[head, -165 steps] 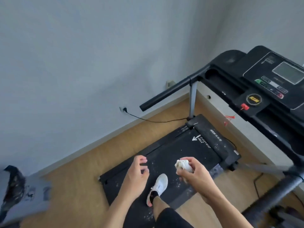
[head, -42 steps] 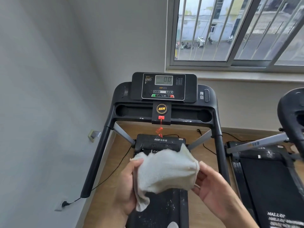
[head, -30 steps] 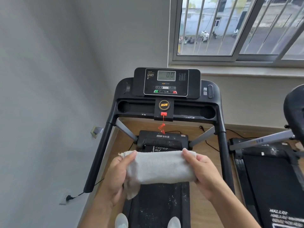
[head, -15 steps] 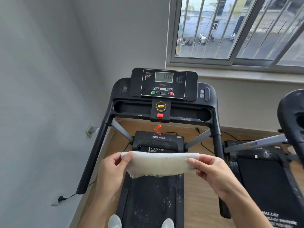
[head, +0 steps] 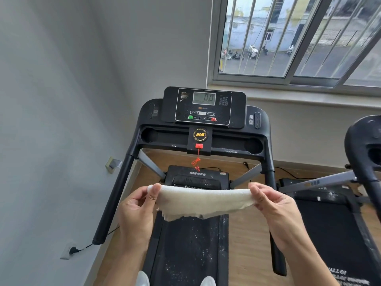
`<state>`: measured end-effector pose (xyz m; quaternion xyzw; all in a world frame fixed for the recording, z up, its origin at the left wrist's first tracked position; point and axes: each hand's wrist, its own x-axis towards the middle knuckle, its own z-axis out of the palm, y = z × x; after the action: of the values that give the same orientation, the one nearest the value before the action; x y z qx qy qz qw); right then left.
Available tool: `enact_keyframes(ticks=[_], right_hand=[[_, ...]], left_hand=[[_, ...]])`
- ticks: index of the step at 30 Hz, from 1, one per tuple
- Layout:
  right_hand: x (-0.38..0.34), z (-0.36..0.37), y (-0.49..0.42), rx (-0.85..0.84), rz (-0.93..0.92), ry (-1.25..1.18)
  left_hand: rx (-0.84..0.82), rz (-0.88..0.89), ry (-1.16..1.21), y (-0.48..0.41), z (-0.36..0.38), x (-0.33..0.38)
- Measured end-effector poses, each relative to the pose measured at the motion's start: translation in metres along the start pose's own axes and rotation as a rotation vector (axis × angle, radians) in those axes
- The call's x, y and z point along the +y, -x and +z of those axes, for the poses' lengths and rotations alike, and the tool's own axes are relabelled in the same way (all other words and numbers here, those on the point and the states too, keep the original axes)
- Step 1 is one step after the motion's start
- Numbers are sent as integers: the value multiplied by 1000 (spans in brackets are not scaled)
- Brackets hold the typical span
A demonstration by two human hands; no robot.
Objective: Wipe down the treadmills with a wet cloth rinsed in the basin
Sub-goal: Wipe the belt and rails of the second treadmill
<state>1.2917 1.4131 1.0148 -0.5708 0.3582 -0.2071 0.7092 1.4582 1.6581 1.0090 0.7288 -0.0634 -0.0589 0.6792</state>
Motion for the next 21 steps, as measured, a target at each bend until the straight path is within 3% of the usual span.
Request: enact_keyframes(ticks=[3, 7, 12, 21], right_hand=[[-9, 0, 7, -116, -34, -204], [-27, 9, 19, -164, -147, -294], [-27, 20, 17, 5, -339, -101], [-20, 12, 10, -35, -259, -86]], left_hand=[[-107, -24, 128, 2, 1, 5], [-311, -45, 241, 1, 0, 16], [-349, -14, 257, -4, 5, 18], [-467, -5, 170, -11, 2, 20]])
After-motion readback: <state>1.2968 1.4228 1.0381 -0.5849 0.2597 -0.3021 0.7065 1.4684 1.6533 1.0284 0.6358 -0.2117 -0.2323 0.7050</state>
